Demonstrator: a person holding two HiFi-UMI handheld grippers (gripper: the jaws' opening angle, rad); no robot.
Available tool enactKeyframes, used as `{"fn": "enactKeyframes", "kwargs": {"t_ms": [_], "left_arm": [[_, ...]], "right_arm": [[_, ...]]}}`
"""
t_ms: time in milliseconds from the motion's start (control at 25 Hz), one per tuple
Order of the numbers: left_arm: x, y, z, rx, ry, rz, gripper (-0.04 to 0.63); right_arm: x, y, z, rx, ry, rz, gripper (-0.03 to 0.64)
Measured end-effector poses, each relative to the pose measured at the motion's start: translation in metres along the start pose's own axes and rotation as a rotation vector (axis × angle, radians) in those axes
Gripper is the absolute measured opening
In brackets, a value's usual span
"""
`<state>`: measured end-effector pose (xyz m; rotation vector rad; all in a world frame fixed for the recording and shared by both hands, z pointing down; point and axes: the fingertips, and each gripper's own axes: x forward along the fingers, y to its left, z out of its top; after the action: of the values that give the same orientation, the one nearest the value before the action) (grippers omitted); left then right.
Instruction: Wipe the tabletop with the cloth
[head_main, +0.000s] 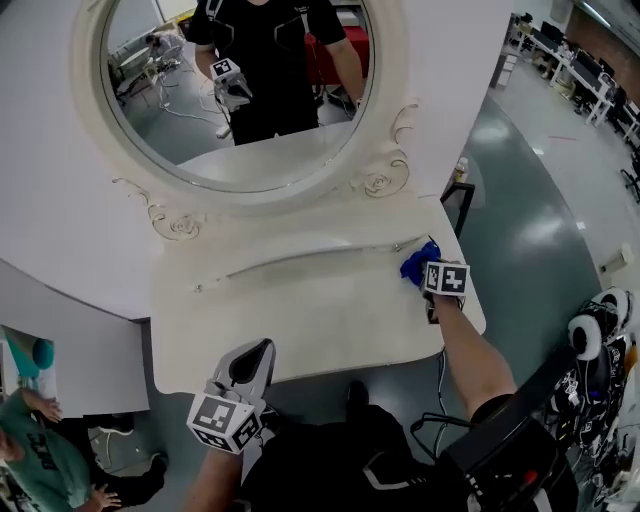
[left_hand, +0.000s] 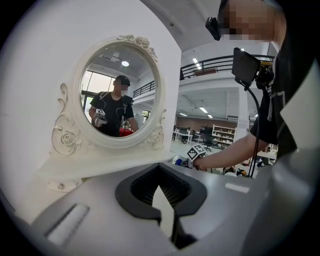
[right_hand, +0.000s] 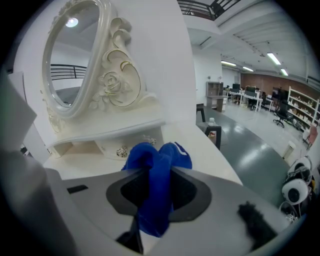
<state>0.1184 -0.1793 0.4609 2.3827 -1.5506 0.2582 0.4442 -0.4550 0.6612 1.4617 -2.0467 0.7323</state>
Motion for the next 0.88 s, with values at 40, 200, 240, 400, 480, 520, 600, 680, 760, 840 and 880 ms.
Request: {"fn": "enactKeyframes", "kwargs": {"t_ms": [40,200,240,400,480,520,600,680,760,840,880], "left_arm": [[-0.001,0.001,-0.001,-0.003,0.003,0.012,0.006],[-0.002,0.002,-0.003,-0.008,0.014,0.038,0.006],[-0.002,0.002,-0.003,-0.008,0.016,0.040,0.006],[0.003,0.003,-0.002,-0.008,0.015,0.029,0.006],[0.007,0.002,-0.001,-0.006,0.015,0.012,0.006],[0.010,0.002,-0.001,-0.005,0.015,0.001,0.006],[0.015,0.000,0.000,-0.002,0.016,-0.019,0.006],[0.021,-0.004,0.000,0.000,0.015,-0.038,0.006],[0.029,-0.009,0.001,0.004,0.012,-0.058,0.006],[0.037,-0.015,0.004,0.011,0.009,-0.083,0.006],[0.041,-0.019,0.005,0.014,0.008,-0.095,0.006]], "right_arm": [[0.007,0.000,0.003,-0.002,0.008,0.000,0.106],[0.024,-0.004,-0.001,-0.018,0.050,-0.010,0.106],[0.024,-0.005,-0.004,-0.019,0.054,-0.009,0.106],[0.009,-0.008,-0.020,-0.039,0.053,0.012,0.106],[-0.007,-0.009,-0.035,-0.069,0.067,0.027,0.106],[-0.015,-0.010,-0.043,-0.080,0.077,0.034,0.106],[-0.033,-0.011,-0.060,-0.085,0.092,0.045,0.106],[-0.050,-0.013,-0.078,-0.080,0.096,0.050,0.106],[-0.066,-0.016,-0.095,-0.067,0.095,0.048,0.106],[-0.083,-0.020,-0.110,-0.053,0.096,0.041,0.106],[-0.091,-0.022,-0.117,-0.049,0.097,0.038,0.106]]}}
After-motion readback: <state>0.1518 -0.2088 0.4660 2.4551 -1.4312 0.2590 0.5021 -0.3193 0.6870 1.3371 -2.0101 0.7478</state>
